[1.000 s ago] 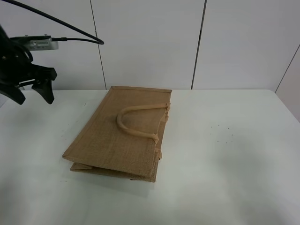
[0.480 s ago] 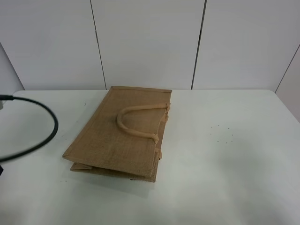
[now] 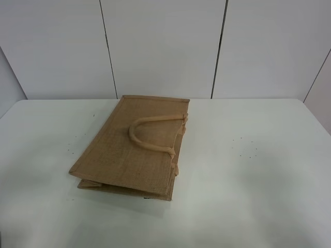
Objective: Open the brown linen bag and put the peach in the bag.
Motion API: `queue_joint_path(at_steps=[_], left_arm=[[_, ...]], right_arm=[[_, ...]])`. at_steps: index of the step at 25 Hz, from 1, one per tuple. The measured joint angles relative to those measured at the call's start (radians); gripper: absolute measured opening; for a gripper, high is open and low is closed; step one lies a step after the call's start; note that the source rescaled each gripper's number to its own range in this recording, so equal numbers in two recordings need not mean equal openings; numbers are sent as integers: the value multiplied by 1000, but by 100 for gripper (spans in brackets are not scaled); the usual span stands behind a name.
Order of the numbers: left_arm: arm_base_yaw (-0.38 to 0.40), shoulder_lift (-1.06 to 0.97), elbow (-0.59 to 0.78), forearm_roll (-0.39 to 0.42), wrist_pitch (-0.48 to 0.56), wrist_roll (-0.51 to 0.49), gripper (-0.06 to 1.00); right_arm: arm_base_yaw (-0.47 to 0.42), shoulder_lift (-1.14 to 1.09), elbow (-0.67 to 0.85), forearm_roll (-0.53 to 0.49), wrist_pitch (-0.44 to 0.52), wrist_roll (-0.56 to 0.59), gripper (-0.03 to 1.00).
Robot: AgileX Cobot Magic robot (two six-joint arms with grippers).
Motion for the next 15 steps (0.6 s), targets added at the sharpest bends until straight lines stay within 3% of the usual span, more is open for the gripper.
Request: queue_joint_path(at_steps=[9, 15], left_arm=[[0, -245, 0, -2, 2, 0, 100], [0, -253, 0, -2, 3, 0, 100]], right_arm=[[0, 0, 0, 0, 0, 0, 100], [0, -2, 0, 0, 0, 0, 100]])
